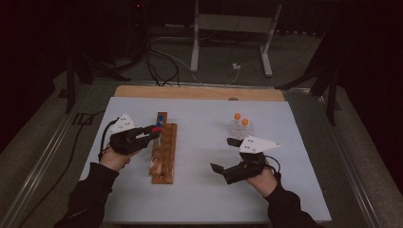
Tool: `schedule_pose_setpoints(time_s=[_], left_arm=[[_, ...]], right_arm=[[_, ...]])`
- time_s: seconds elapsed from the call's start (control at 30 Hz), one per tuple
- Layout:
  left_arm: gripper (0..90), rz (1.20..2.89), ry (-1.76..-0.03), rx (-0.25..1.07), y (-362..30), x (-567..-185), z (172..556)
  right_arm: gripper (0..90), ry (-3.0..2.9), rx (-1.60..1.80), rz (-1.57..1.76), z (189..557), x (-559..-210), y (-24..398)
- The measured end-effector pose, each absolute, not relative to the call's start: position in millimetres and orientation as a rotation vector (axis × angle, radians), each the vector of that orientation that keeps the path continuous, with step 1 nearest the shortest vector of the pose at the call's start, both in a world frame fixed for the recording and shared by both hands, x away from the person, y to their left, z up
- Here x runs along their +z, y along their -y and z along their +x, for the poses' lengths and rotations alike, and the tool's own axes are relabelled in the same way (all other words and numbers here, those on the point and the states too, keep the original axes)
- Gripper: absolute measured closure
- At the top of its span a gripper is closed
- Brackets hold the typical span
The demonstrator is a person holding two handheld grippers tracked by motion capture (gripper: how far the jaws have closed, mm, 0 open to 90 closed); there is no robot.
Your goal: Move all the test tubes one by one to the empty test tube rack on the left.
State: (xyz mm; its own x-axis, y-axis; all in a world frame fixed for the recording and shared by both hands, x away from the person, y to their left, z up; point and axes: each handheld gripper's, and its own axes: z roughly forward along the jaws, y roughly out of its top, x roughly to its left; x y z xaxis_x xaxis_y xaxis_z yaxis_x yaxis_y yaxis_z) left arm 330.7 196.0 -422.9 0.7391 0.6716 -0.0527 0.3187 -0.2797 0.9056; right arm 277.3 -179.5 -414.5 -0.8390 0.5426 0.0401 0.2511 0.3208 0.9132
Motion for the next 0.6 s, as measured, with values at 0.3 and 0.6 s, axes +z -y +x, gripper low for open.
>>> schedule_pose_setpoints(time_s=[0.3, 0.6], left_arm=[[71.3, 1.919, -0.784, 0.4, -194, -435, 333], [71.3, 1.939, -0.793, 0.392, -193, -441, 333]], right_arm=[[0.3, -2.324, 1.518, 0.714, 277, -415, 180], [0.3, -2.331, 1.521, 0.713, 277, -415, 180]])
